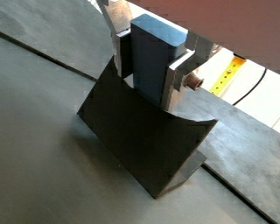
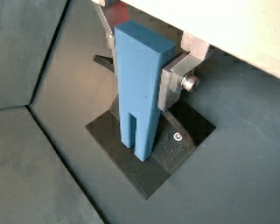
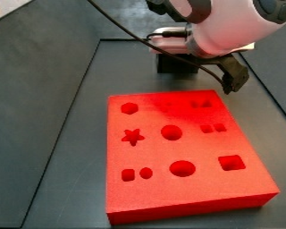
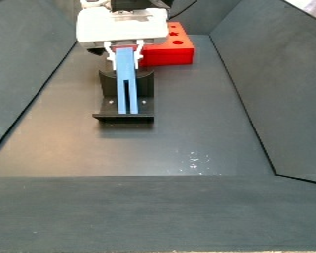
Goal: Pick up the double-square object. Move up. Place the double-square object on the fixture. Regrasp the double-square object. Move to above the board. Insert the double-square object.
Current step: Move to above the board.
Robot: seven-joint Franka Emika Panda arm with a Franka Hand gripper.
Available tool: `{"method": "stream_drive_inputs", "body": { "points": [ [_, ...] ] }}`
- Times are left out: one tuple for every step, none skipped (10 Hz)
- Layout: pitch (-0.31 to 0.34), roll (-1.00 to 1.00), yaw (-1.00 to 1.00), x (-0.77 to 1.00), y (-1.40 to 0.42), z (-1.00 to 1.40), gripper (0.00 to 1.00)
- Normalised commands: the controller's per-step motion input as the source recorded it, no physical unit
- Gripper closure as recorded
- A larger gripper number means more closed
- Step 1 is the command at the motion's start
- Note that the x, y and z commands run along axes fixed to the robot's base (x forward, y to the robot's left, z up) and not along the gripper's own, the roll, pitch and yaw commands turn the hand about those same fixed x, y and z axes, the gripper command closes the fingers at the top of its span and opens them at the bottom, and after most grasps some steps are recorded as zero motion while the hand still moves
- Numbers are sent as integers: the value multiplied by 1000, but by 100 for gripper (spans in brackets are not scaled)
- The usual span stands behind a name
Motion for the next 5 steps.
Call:
{"method": "stream_drive_inputs", "body": {
  "points": [
    [381,161,39,118,106,1000,100],
    [372,145,51,119,103,1000,100],
    [353,98,117,117,93,1000,100],
    [308,45,202,115,86,1000,100],
    [264,7,250,116,82,1000,100]
  ]
}}
